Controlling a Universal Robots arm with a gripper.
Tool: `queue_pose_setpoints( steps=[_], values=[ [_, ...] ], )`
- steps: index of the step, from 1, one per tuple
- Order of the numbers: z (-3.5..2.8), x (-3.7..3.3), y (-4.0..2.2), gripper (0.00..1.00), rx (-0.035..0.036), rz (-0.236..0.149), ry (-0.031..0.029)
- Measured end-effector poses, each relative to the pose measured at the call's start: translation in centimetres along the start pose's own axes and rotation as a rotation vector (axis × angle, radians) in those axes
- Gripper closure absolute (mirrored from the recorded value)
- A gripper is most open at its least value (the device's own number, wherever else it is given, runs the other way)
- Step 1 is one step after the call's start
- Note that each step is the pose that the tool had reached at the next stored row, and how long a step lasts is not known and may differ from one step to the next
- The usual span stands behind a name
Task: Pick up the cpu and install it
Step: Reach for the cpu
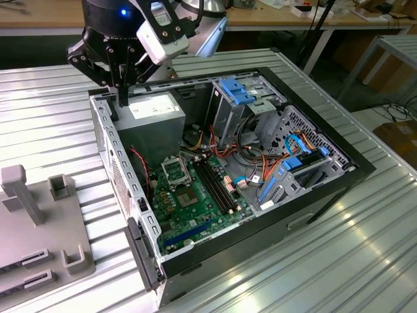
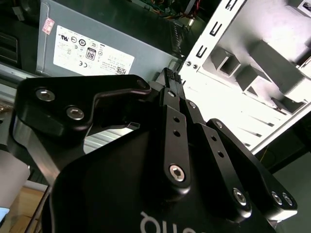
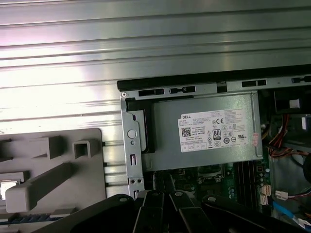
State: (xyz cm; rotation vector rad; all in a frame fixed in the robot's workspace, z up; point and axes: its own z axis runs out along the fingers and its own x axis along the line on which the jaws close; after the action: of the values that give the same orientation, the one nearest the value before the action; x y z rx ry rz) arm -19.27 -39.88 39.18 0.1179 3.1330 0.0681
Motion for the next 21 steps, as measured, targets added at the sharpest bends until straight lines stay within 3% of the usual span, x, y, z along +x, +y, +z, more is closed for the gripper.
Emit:
queue_pose_setpoints(
  steps=[21],
  values=[
    [0.02, 1.07, -0.08, 0.89, 0.0001, 0.000, 0.0026]
  ],
)
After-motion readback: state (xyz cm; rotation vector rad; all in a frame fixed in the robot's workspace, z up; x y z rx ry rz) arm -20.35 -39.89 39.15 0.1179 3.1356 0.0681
